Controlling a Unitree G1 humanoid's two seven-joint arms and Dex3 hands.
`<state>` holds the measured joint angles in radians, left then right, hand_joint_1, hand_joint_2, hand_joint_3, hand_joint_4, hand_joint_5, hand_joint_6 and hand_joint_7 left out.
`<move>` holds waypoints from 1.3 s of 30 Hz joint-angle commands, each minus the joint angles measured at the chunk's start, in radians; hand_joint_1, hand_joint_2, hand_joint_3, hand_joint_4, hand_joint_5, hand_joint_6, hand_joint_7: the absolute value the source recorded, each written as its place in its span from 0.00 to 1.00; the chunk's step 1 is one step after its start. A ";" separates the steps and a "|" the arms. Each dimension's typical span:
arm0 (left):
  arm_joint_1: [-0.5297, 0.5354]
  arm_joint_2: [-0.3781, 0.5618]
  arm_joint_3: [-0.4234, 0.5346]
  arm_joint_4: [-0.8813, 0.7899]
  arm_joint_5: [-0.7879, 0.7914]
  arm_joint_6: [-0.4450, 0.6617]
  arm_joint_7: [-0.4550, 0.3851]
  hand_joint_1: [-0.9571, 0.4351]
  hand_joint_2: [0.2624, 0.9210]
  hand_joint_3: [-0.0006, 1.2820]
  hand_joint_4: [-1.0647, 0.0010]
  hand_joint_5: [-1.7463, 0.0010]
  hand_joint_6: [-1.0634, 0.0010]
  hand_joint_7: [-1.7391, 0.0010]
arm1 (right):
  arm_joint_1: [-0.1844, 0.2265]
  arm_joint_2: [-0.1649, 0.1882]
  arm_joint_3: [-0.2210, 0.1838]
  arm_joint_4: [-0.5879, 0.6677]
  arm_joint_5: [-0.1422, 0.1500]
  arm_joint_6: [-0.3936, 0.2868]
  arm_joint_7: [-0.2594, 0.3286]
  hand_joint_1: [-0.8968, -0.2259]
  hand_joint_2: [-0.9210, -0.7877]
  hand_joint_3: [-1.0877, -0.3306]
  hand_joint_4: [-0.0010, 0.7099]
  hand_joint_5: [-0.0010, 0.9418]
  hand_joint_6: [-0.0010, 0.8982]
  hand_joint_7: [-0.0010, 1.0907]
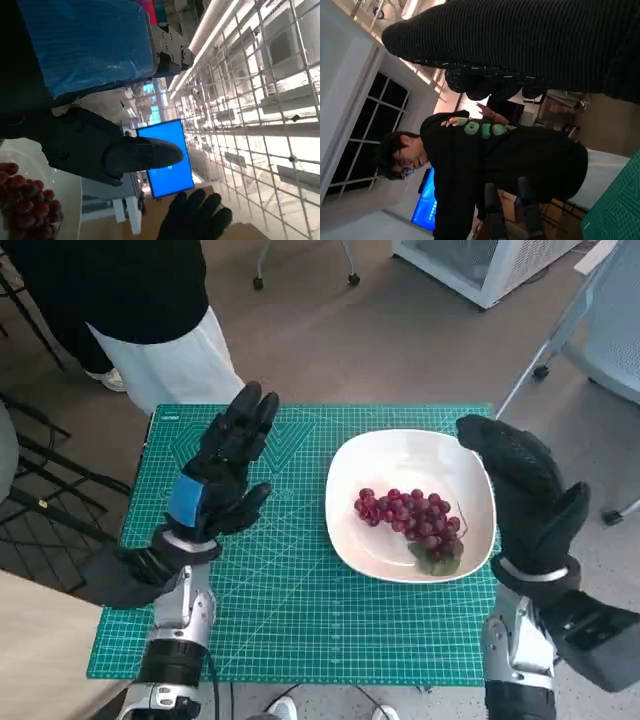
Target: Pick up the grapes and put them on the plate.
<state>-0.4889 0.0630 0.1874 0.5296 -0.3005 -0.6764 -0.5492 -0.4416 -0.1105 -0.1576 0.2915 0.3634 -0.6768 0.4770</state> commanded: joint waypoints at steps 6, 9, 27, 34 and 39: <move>0.006 -0.021 -0.025 0.013 0.048 -0.063 0.074 0.51 1.00 0.30 0.83 1.00 0.76 1.00 | 0.028 -0.003 -0.001 -0.003 -0.014 0.021 -0.015 0.60 0.00 0.68 0.45 0.00 0.12 0.37; 0.001 -0.018 -0.031 0.024 0.044 -0.059 0.074 0.51 1.00 0.30 0.83 1.00 0.76 1.00 | 0.029 -0.003 0.000 -0.004 -0.018 0.022 -0.016 0.60 0.00 0.68 0.45 0.00 0.12 0.37; -0.012 -0.006 -0.044 0.094 0.060 -0.096 0.081 0.52 1.00 0.31 0.82 1.00 0.76 1.00 | 0.034 -0.011 0.000 -0.010 -0.019 0.027 -0.013 0.57 0.00 0.69 0.45 0.00 0.12 0.37; -0.001 -0.007 -0.049 0.089 0.066 -0.107 0.088 0.52 1.00 0.32 0.81 1.00 0.75 1.00 | 0.035 -0.013 -0.001 -0.002 -0.020 0.021 -0.010 0.57 0.00 0.69 0.45 0.00 0.12 0.37; 0.003 -0.007 -0.053 0.089 0.062 -0.107 0.088 0.51 1.00 0.32 0.81 1.00 0.75 1.00 | 0.036 -0.014 -0.002 0.000 -0.019 0.022 -0.009 0.57 0.00 0.69 0.45 0.00 0.12 0.37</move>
<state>-0.4871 0.0517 0.1386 0.6171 -0.2398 -0.7733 -0.4614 -0.4267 -0.1167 -0.1570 0.2800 0.3480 -0.6611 0.4665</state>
